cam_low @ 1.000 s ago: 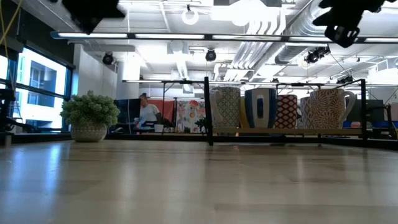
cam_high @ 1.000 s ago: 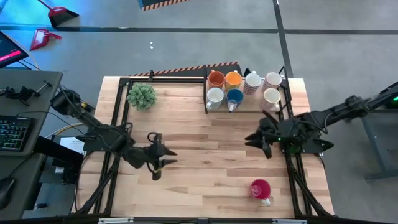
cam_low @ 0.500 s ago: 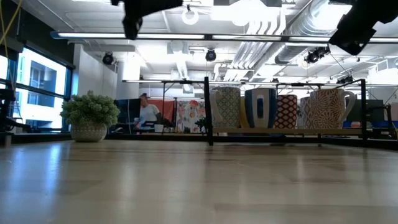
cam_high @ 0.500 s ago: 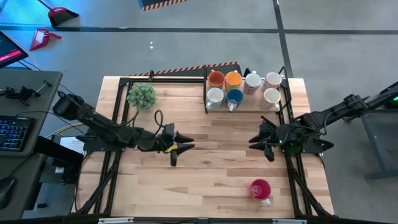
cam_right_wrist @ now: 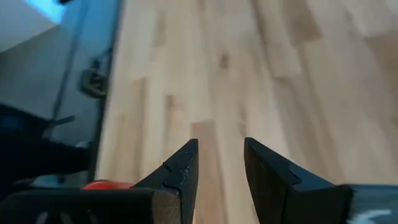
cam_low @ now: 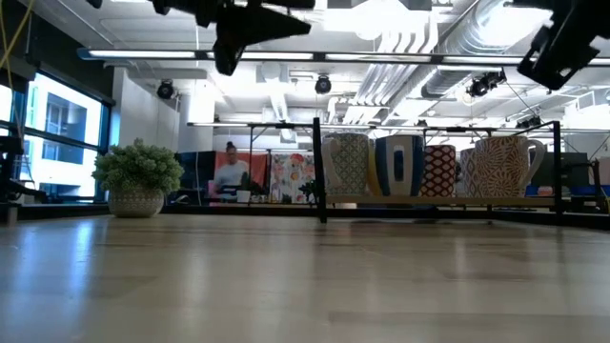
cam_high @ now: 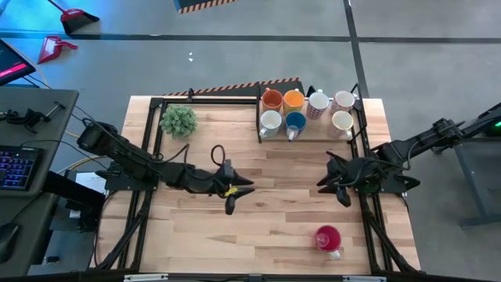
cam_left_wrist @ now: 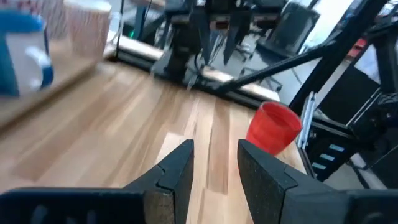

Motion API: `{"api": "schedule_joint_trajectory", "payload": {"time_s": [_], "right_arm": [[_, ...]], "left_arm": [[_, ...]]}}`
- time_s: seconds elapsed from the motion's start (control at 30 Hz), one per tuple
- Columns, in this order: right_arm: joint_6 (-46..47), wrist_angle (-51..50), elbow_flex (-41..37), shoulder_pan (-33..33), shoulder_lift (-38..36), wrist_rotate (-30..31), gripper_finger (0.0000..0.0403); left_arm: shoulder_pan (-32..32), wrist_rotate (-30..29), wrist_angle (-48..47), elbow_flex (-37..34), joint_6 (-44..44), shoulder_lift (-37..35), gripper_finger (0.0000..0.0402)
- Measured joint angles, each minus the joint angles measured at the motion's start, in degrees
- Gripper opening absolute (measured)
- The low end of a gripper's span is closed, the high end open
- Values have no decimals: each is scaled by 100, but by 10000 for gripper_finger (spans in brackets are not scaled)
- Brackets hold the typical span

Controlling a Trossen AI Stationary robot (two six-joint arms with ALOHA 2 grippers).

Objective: Place coffee mugs
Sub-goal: Put the red mug on the shelf

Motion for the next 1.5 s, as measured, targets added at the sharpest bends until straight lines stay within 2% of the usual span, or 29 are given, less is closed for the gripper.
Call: {"api": "schedule_joint_trajectory", "payload": {"time_s": [0.1, 0.5, 0.73, 0.9, 1.07, 1.23, 1.5], "right_arm": [[226, -384, 0, -2, 0, 240, 108], [709, -1231, 0, -2, 22, 106, 108], [977, -1226, -2, -2, 231, -478, 108], [1009, -1509, -2, -2, 222, -551, 108], [906, -1859, -2, -2, 221, 64, 108], [966, -1875, -2, -2, 147, 790, 108], [1002, -1958, -2, -3, -13, 907, 108]], "left_arm": [[0, 33, -248, -1, -340, -12, 113], [95, 188, -284, -1, -265, -8, 113], [256, 187, -255, -1, -224, -8, 113], [293, 256, -314, 145, -660, -8, 113], [293, 446, -960, 968, -610, 253, 113], [303, 540, -1832, 2161, -438, 948, 113], [449, 1410, -2331, 3870, -179, 2324, 113]]}}
